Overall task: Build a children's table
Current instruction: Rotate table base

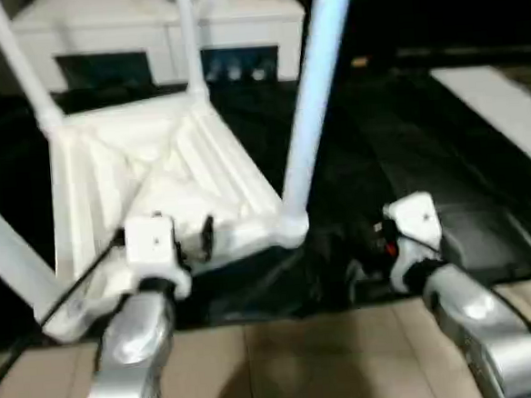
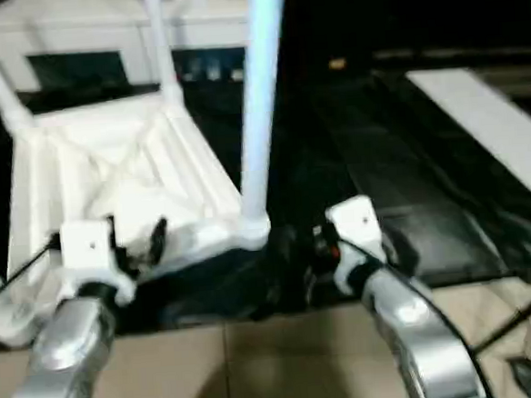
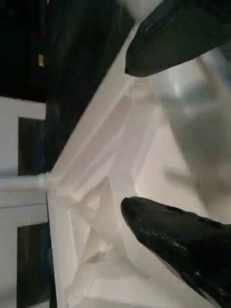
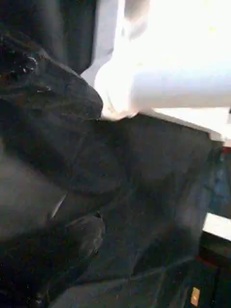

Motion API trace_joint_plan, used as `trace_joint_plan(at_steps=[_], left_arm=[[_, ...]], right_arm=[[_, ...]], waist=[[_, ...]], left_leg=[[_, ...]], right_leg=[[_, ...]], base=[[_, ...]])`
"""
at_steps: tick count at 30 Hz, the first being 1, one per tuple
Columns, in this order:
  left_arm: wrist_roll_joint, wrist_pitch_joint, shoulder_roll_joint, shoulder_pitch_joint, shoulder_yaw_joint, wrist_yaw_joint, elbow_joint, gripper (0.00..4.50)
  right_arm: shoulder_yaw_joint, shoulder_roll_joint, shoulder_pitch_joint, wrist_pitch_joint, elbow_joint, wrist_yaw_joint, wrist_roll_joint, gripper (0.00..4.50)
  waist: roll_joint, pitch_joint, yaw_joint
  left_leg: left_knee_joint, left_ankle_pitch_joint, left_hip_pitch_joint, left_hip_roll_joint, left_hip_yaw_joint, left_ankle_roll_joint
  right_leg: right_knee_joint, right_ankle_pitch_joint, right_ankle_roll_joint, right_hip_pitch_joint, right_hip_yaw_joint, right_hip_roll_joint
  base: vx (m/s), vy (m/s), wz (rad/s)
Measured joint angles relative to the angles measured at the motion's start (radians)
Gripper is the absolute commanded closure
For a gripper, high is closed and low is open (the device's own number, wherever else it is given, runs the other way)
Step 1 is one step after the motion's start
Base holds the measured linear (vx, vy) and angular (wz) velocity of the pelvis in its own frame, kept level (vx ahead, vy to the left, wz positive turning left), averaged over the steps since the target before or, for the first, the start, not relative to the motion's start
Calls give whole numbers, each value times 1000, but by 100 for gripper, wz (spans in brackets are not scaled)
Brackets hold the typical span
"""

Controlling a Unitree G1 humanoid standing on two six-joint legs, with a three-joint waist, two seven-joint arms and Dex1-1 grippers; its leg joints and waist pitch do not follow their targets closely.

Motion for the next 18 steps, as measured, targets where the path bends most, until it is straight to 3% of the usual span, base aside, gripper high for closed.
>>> trace_joint_plan(at_steps=[1,2,3,6,9,11,13,14,15,16,17,18], left_arm=[[0,3,4,-11,-1,-2,-2,4],[1,3,13,-23,0,-3,-3,4],[1,3,19,-22,6,-3,-3,4],[2,5,19,-16,8,-3,-3,4],[11,3,16,-5,2,-5,-3,4],[17,2,15,2,-2,-5,-4,4],[18,2,14,5,-4,-5,-4,4],[18,2,18,9,-3,-5,-4,4],[19,3,24,12,3,-4,-3,4],[19,3,22,14,3,-3,-3,4],[20,3,20,13,0,-4,-4,4],[20,3,9,11,-15,-5,-6,4]], right_arm=[[-1,-7,0,-2,0,7,0,92],[0,-4,-1,-2,3,8,0,92],[6,1,0,-1,6,15,1,92],[6,4,-16,-1,15,17,0,92],[6,8,-29,-2,22,20,2,92],[7,8,-31,-3,23,26,3,92],[17,13,-38,-4,25,30,4,92],[22,19,-41,-6,25,32,5,92],[28,25,-42,-8,25,38,7,92],[29,26,-42,-9,28,42,12,92],[27,24,-42,-10,28,47,15,92],[12,15,-38,-12,33,50,21,92]], waist=[[8,-5,8],[15,-6,16],[14,-6,19],[14,-5,20],[11,9,16],[16,12,12],[8,12,3],[5,12,-8],[-9,7,-26],[-18,1,-38],[-26,-7,-35],[-20,-8,-29]], left_leg=[[-58,-2,24,-18,20,7],[-76,-1,28,-20,18,-2],[-86,2,26,-7,19,-7],[-101,0,42,14,38,-15],[-118,-14,94,27,60,-33],[-119,-16,111,38,62,-35],[-121,-25,118,42,55,-49],[-122,-26,122,38,54,-50],[-123,-34,131,25,53,-52],[-123,-41,134,19,52,-54],[-117,-49,127,15,52,-42],[-85,-74,113,13,46,6]], right_leg=[[-5,4,-2,-8,-3,12],[-9,11,-5,-12,-5,21],[-26,20,-6,-11,-9,30],[-44,21,-7,3,-22,33],[-74,17,-13,49,-33,30],[-94,17,-13,75,-55,28],[-95,8,-2,83,-70,19],[-79,-1,3,78,-63,13],[-47,-16,12,75,-39,-10],[-37,-28,18,71,-24,-21],[-40,-34,17,82,-16,-18],[-47,-40,21,84,-10,-14]], base=[[-13,-129,6],[-13,-129,6],[-29,-120,2],[-3,-63,4],[0,0,0],[0,0,0],[98,47,-17],[102,43,-19],[121,6,-15],[111,-18,-6],[111,-18,-6],[117,-5,-5]])
